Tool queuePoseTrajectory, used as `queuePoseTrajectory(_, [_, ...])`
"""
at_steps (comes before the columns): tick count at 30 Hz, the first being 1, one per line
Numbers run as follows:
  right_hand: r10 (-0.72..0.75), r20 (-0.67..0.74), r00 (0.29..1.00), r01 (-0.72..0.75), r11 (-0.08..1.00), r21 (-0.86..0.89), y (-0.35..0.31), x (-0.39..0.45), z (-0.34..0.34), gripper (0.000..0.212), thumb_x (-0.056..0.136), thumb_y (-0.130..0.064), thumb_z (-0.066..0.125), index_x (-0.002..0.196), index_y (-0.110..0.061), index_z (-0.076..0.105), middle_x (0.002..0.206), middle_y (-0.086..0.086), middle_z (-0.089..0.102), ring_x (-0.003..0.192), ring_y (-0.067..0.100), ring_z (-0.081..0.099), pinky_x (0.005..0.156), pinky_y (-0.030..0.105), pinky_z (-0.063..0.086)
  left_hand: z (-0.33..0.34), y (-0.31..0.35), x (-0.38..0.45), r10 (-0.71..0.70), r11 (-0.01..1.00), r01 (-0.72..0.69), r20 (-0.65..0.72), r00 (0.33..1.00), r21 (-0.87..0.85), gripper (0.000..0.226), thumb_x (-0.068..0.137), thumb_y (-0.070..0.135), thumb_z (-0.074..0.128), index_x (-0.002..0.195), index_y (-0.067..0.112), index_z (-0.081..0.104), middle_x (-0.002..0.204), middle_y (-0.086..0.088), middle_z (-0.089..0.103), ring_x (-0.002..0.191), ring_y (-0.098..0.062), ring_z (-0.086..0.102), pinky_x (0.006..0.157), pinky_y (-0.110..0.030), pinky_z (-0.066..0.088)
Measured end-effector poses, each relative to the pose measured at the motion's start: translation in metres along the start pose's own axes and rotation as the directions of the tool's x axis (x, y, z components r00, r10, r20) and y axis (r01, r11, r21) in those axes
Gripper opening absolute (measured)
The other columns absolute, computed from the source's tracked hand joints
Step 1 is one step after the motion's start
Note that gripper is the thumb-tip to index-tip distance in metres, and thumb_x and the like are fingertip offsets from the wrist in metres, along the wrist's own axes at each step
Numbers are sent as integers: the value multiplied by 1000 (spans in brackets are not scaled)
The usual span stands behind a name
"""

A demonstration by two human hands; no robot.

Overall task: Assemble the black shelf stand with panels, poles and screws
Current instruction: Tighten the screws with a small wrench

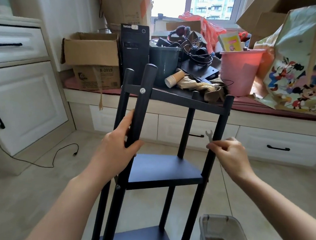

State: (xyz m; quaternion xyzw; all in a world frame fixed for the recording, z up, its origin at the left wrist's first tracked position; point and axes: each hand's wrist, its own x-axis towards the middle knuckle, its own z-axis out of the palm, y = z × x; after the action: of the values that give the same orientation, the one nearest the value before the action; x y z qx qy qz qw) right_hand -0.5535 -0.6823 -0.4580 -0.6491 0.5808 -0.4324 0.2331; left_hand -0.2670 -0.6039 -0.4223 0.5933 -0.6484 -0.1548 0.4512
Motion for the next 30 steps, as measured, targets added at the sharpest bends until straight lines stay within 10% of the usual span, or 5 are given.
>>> queuePoseTrajectory(11, [178, 256, 950, -256, 914, 315, 1, 4, -7, 11, 90, -18, 68, 90, -16, 79, 114, -12, 64, 113, 15, 58, 98, 42, 47, -12, -21, -1, -96, 994, 95, -14, 995, -59, 82, 100, 17, 59, 148, 63, 13, 116, 14, 61, 83, -19, 68, 89, -47, 57])
queuePoseTrajectory(21, [58, 289, 956, -132, 961, 244, -23, -5, 5, 18, 90, -12, 68, 78, -19, 80, 89, -3, 76, 97, 19, 68, 74, 28, 56, -5, -47, -4, 58, 965, 53, -410, 910, 256, 69, 100, 14, 58, 159, 31, 25, 131, -6, 65, 111, -28, 65, 85, -43, 55])
queuePoseTrajectory(30, [-138, 286, 948, 100, 985, 143, -35, -17, 25, 15, 89, -13, 71, 81, -21, 81, 82, -5, 71, 80, 15, 64, 82, 38, 55, -14, -76, 0, -123, 992, 104, -496, 859, -66, 68, 96, -3, 58, 154, 28, 40, 136, -1, 63, 121, -22, 61, 107, -43, 48])
